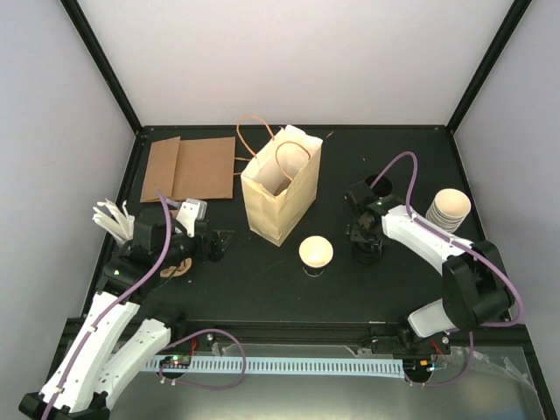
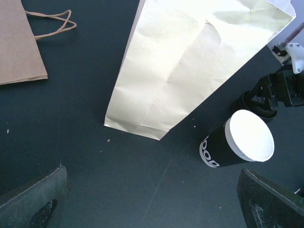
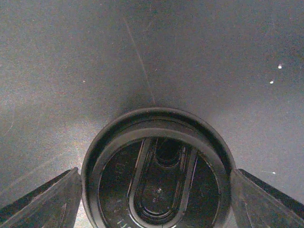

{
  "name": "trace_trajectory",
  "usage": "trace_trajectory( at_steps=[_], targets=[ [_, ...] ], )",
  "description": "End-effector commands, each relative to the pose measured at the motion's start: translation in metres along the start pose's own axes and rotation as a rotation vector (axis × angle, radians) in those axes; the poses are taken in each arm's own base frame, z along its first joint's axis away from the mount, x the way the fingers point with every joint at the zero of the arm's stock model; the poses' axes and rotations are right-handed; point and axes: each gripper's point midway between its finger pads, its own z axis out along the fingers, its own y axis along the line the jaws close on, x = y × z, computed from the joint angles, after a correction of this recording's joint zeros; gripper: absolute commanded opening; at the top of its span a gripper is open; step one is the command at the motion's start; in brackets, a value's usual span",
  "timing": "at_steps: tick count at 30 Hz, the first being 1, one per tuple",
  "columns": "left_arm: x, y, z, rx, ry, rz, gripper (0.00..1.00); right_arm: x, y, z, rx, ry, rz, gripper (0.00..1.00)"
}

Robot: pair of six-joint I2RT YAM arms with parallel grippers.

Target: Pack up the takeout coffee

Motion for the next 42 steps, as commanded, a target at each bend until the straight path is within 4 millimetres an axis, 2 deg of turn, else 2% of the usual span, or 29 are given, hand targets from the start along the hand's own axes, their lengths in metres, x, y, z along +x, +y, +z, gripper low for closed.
trace_trajectory(
  at_steps=[1,11,18,24,32,35,37,42],
  targets=[
    [-0.004,-0.003,0.0,0.019,-0.019,0.017,0.99,-0.002,0.0,0.004,0.001,-0.003,0.011,0.86],
    [-0.005,-0.004,-0.001,0.021,-0.023,0.019,0.99,0.001,-0.002,0.005,0.006,0.0,0.013,0.84],
    [-0.006,-0.004,-0.001,0.019,-0.024,0.017,0.99,-0.006,-0.007,-0.016,-0.006,-0.047,0.026,0.74],
    [-0.005,-0.003,-0.001,0.018,-0.024,0.017,0.99,-0.013,-0.01,-0.037,-0.03,-0.086,0.031,0.74],
    [-0.005,-0.004,-0.002,0.018,-0.026,0.017,0.99,-0.01,-0.009,-0.037,-0.046,-0.09,0.024,0.74],
    [-0.005,-0.003,-0.002,0.018,-0.024,0.018,0.99,-0.01,-0.009,-0.042,-0.064,-0.094,0.022,0.74],
    [-0.005,-0.003,-0.002,0.017,-0.025,0.017,0.99,-0.014,-0.005,-0.052,-0.107,-0.126,0.009,0.74],
    [-0.005,-0.004,0.0,0.021,-0.019,0.016,0.99,-0.016,0.026,-0.085,-0.31,-0.212,-0.103,0.71]
  ],
)
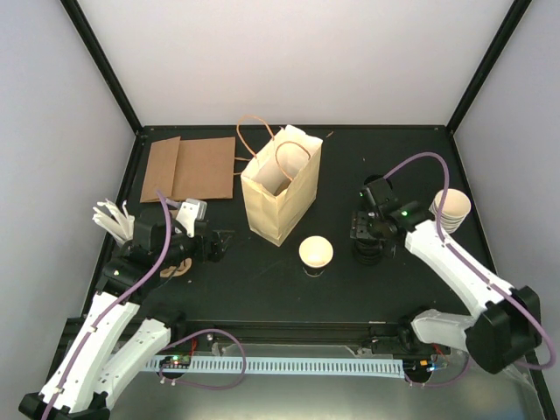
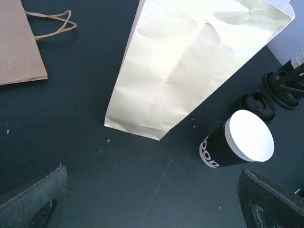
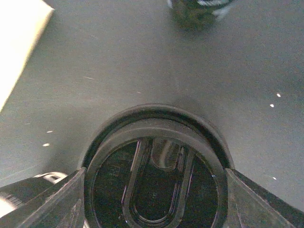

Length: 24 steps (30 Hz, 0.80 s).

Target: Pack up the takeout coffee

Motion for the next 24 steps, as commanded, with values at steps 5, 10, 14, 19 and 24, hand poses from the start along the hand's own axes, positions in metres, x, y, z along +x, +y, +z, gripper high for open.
trace_trajectory(
  at_steps=[5,10,14,19,24],
  targets=[
    [-0.006,-0.006,0.001,0.035,-0.015,0.026,0.99,-0.01,0.055,-0.054,-0.316,-0.181,-0.171,0.68],
    [-0.017,-0.003,-0.007,-0.004,-0.06,0.028,0.99,-0.014,0.065,-0.081,-0.386,-0.267,-0.224,0.69],
    [-0.024,-0.001,-0.017,-0.031,-0.1,-0.003,0.99,-0.023,0.064,-0.095,-0.393,-0.317,-0.23,0.69],
    [-0.028,-0.012,-0.018,0.037,-0.128,-0.02,0.99,-0.029,0.064,-0.101,-0.389,-0.335,-0.23,0.68],
    [-0.03,-0.014,-0.018,0.043,-0.135,-0.031,0.99,-0.031,0.063,-0.103,-0.375,-0.341,-0.256,0.68]
  ],
)
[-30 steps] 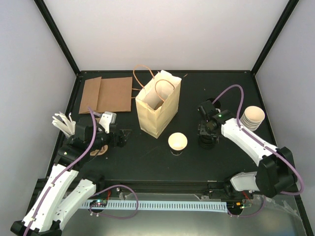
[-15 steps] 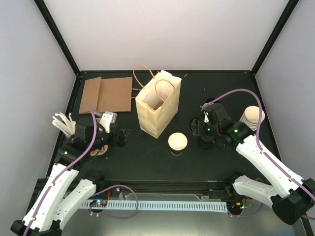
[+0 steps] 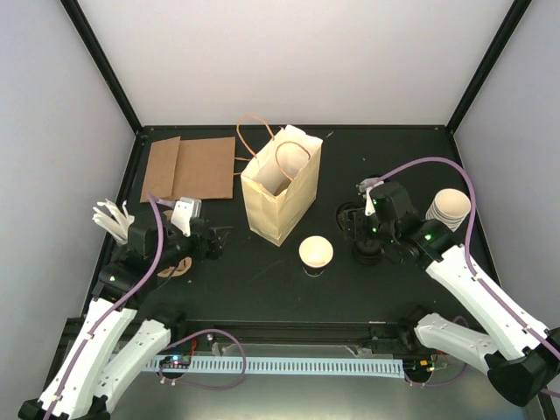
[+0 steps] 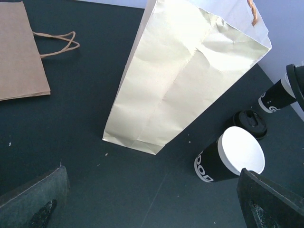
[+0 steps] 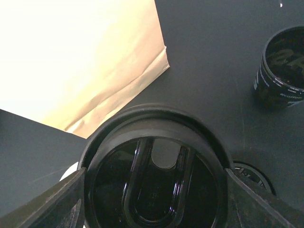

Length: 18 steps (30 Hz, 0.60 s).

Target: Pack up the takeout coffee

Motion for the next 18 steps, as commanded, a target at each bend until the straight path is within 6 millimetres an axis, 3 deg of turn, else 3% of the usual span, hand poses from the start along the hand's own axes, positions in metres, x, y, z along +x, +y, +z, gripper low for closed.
trace_trajectory(
  at_steps=[1,10,18],
  targets=[
    [-0.017,-0.011,-0.008,0.039,-0.062,-0.008,0.99,-0.017,0.004,-0.009,-0.008,-0.053,-0.036,0.68],
    [-0.013,-0.021,-0.002,0.123,-0.058,-0.049,0.99,-0.021,0.014,-0.016,-0.073,-0.097,-0.068,0.68],
    [0.001,-0.046,0.014,0.336,-0.016,-0.165,0.99,0.0,0.03,-0.002,-0.17,-0.008,-0.116,0.67]
  ],
)
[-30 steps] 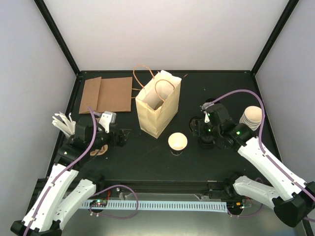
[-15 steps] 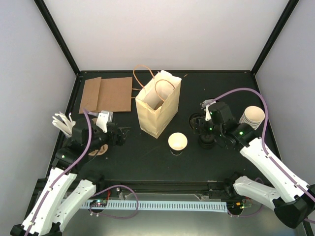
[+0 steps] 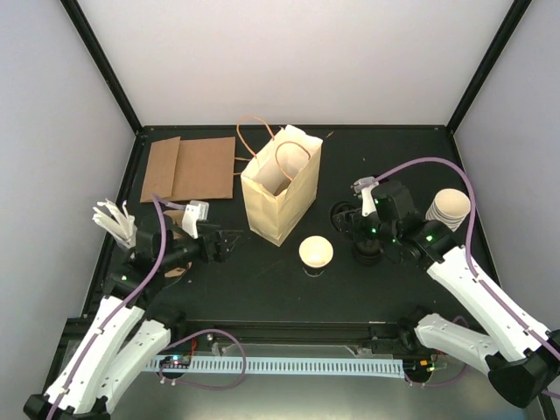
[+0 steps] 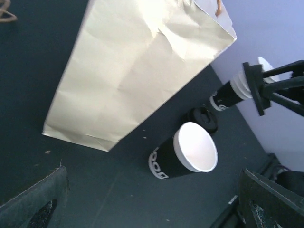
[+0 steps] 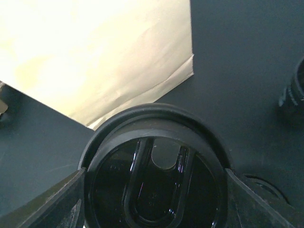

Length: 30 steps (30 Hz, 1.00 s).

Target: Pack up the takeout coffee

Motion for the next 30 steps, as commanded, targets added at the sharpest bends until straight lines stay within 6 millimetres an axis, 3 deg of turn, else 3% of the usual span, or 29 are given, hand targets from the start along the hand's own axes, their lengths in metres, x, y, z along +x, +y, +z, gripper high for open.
trace_trajectory(
  at_steps=[1,14,19,30],
  targets=[
    [-0.007,-0.026,0.004,0.168,-0.018,-0.053,0.99,0.008,0.016,0.005,-0.099,0.016,-0.045,0.67],
    [0.021,-0.028,0.026,0.278,0.042,-0.15,0.99,0.033,0.02,0.02,-0.15,0.021,-0.06,0.64],
    [0.031,-0.03,0.036,0.287,0.056,-0.165,0.99,0.043,0.032,0.028,-0.166,0.035,-0.103,0.64],
    [0.048,-0.039,0.057,0.254,0.098,-0.132,0.99,0.062,0.043,0.042,-0.07,0.114,-0.188,0.63]
  ],
)
